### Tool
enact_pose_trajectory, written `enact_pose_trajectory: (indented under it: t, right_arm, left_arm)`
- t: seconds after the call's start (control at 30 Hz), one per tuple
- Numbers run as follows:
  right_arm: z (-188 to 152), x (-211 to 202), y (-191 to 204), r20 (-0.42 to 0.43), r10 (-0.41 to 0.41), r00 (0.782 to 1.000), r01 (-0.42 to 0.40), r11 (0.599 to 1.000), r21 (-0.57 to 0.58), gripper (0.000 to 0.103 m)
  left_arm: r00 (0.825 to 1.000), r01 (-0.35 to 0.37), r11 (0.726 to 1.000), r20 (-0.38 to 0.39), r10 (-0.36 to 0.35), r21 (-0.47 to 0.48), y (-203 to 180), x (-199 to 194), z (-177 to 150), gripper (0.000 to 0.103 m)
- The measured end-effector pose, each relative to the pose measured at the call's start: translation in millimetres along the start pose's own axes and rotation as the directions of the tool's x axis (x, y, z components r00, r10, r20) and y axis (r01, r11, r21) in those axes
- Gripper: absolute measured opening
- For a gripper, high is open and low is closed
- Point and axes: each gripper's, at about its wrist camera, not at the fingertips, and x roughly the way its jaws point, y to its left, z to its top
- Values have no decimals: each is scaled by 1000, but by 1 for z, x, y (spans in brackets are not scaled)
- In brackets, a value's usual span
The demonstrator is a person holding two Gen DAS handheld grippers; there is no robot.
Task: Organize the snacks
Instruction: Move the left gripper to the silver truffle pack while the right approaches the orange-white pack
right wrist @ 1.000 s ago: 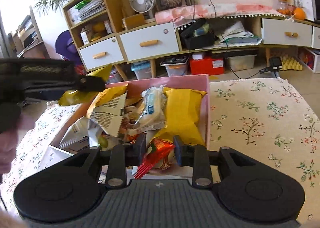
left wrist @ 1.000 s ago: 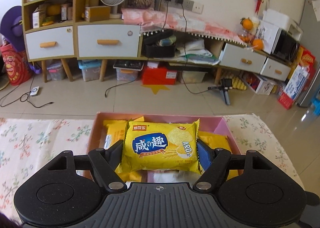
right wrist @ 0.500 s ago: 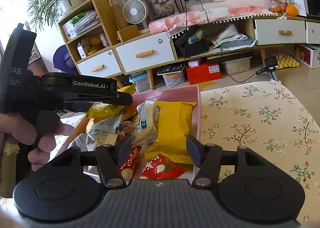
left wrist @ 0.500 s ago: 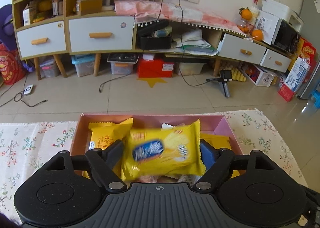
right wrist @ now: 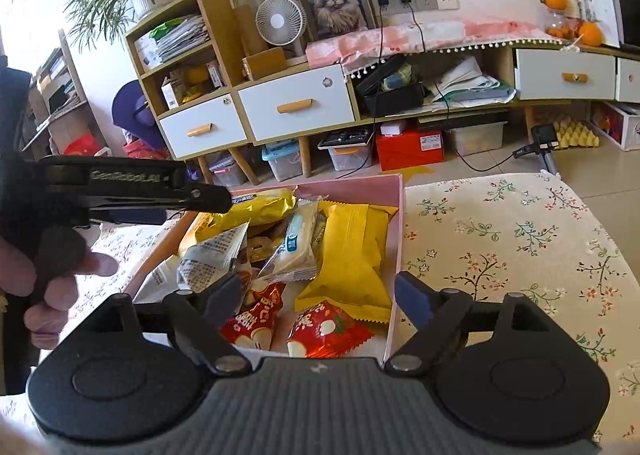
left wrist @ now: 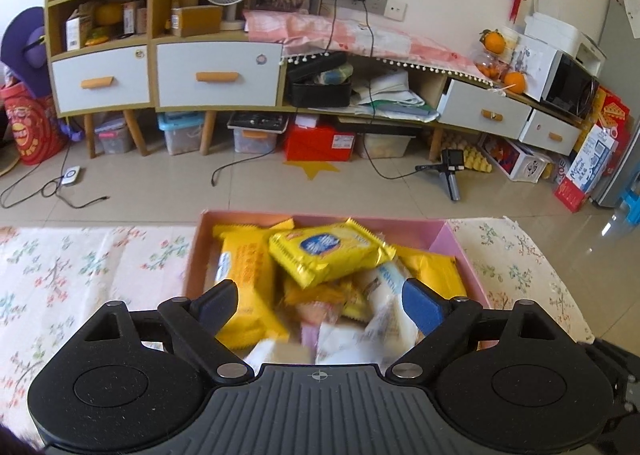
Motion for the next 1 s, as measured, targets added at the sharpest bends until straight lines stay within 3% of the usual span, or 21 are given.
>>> enact_pose_trajectory:
  t: [0.3,0.73,1.0]
  right_arm:
    - [-3,-13,11,-9,-15,1000,14,997,-73,96]
    - [-10,-27,21,-39,-70,997,65,992,-107,102]
    - [-28,-30,38,-61,-77,995,62,976,-210,103]
  left_arm:
    - [999,-47,999,-26,48,25,13,-32,-30,92]
    - [995,-68,998,-66,68,9,25,-69,-82,96]
    - [994,-75,997,-79,75,2,30,-71,-115,98]
